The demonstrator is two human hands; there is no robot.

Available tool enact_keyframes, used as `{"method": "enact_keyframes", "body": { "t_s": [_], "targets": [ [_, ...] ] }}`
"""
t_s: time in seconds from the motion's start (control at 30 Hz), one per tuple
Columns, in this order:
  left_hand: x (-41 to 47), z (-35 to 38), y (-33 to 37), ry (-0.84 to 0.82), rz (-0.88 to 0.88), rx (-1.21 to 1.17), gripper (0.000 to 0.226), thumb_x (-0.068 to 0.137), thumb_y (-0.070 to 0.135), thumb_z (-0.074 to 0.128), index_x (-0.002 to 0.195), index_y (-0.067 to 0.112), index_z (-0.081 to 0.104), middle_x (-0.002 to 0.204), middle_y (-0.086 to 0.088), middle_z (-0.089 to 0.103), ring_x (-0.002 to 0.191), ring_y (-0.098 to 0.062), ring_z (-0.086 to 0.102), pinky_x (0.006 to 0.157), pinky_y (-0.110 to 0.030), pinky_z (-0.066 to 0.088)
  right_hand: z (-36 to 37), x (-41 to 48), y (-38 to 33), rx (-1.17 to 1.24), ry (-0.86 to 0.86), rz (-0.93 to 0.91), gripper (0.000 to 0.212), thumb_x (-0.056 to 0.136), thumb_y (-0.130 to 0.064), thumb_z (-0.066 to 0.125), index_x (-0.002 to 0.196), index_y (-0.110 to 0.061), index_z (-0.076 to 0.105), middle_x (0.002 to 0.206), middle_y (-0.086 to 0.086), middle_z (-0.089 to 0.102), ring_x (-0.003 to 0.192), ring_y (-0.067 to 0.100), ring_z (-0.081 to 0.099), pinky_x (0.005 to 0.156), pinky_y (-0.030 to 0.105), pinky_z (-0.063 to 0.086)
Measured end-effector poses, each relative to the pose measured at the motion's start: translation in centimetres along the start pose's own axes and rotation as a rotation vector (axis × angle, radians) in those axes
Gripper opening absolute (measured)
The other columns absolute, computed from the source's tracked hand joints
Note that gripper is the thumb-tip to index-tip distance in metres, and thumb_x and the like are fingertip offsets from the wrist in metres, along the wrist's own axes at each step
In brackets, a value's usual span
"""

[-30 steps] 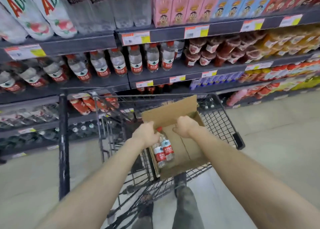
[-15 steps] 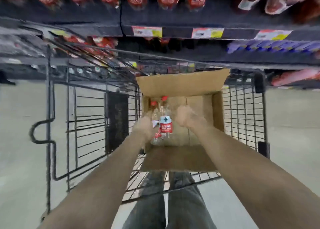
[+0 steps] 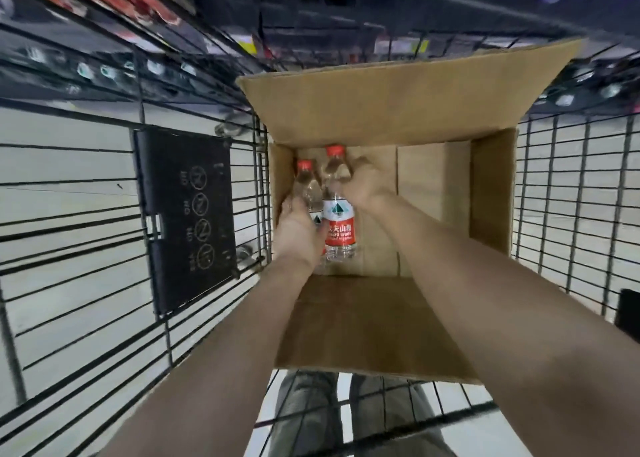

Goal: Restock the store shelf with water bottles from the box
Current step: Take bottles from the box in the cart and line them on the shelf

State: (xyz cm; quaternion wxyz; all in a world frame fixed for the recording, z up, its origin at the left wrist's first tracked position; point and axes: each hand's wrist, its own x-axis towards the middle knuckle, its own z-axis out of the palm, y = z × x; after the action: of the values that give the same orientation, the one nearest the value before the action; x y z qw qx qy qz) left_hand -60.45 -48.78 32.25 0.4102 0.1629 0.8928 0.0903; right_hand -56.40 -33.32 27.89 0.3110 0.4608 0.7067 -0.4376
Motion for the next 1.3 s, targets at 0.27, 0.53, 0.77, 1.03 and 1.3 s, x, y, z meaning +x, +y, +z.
{"method": "enact_keyframes", "body": {
  "t_s": [0.27, 0.53, 0.77, 1.03, 1.3],
  "targets": [
    [1.7, 1.6, 0.6, 0.089, -0.058, 0.116, 0.091, 0.099, 0.029, 0.069, 0.165, 0.003, 0.011, 0.161, -0.015, 0.033, 0.147, -0.03, 0.04, 0.117, -0.034, 0.036, 1.7, 1.7, -0.5, 0.015, 0.031, 0.053, 0.075, 0.077, -0.055, 0.079, 0.132, -0.008, 0.059, 0.126, 0.006, 0.065, 0.112, 0.022, 0.067, 0.078, 0.023, 0.048],
    [4.1, 0.7, 1.7, -0.008, -0.053, 0.309, 0.065, 0.097, 0.042, 0.07, 0.141, 0.008, 0.036, 0.134, -0.017, 0.056, 0.116, -0.038, 0.066, 0.087, -0.044, 0.053, 0.1, 0.4, 2.6, 0.302, 0.089, 0.074, 0.044, 0.082, -0.036, 0.076, 0.115, -0.02, 0.053, 0.105, 0.003, 0.06, 0.086, 0.019, 0.06, 0.059, 0.019, 0.044],
    [5.3, 1.1, 1.6, -0.094, -0.13, 0.03, 0.084, 0.087, 0.032, 0.084, 0.146, 0.011, 0.028, 0.123, -0.018, 0.069, 0.109, -0.038, 0.07, 0.094, -0.047, 0.058, 0.6, 0.0, 4.0, 0.589, 0.032, -0.019, 0.065, 0.072, -0.034, 0.084, 0.126, -0.026, 0.048, 0.108, 0.002, 0.071, 0.098, 0.023, 0.072, 0.088, 0.039, 0.06],
    [2.4, -0.1, 0.2, -0.053, 0.028, -0.229, 0.072, 0.089, 0.027, 0.08, 0.147, 0.027, 0.037, 0.097, 0.014, 0.06, 0.085, -0.011, 0.061, 0.078, -0.025, 0.047, -0.4, -3.9, 4.9, 0.783, 0.01, -0.082, 0.067, 0.082, -0.015, 0.085, 0.14, -0.016, 0.052, 0.117, 0.004, 0.074, 0.101, 0.018, 0.074, 0.09, 0.034, 0.06],
    [-4.2, -7.1, 1.7, 0.027, 0.215, -0.36, 0.082, 0.081, 0.042, 0.086, 0.147, 0.034, 0.038, 0.125, 0.006, 0.071, 0.112, -0.015, 0.069, 0.099, -0.039, 0.056, -5.7, -13.3, 2.1, 0.739, 0.134, -0.215, 0.047, 0.082, -0.016, 0.085, 0.116, -0.036, 0.059, 0.107, -0.01, 0.075, 0.097, 0.01, 0.074, 0.084, 0.025, 0.059]
  ]
}}
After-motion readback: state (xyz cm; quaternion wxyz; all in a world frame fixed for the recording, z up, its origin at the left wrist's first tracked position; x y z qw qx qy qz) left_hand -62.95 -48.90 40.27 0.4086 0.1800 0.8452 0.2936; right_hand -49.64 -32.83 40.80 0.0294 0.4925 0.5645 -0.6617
